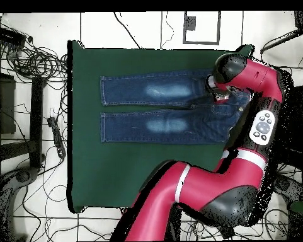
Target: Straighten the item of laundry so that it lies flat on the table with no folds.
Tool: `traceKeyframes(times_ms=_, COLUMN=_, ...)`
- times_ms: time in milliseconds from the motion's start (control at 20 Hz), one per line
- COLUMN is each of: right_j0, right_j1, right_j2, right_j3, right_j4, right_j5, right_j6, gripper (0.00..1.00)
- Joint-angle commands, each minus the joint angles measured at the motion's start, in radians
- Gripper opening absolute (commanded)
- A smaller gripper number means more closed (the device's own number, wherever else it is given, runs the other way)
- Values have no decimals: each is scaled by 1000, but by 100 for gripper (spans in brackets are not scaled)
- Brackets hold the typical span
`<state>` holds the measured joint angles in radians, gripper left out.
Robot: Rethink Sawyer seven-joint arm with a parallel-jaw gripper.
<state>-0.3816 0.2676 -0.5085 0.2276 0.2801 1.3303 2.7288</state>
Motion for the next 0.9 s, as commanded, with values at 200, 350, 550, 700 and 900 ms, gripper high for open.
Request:
traceKeyframes(times_ms=200, right_j0=-44, right_j1=213, right_j2=-15, right_j3=-172, right_j4=137, right_j5=-99, right_j6=-228, gripper=0)
traceKeyframes(times_ms=350, right_j0=-54, right_j1=229, right_j2=-81, right_j3=-192, right_j4=174, right_j5=-80, right_j6=-217, gripper=0)
traceKeyframes(times_ms=550, right_j0=-49, right_j1=237, right_j2=-121, right_j3=-191, right_j4=204, right_j5=-85, right_j6=-170, gripper=0)
traceKeyframes(times_ms=700, right_j0=-43, right_j1=230, right_j2=-116, right_j3=-179, right_j4=213, right_j5=-77, right_j6=-172, gripper=0)
traceKeyframes(times_ms=900, right_j0=-9, right_j1=157, right_j2=-47, right_j3=-111, right_j4=161, right_j5=-19, right_j6=-180, gripper=0)
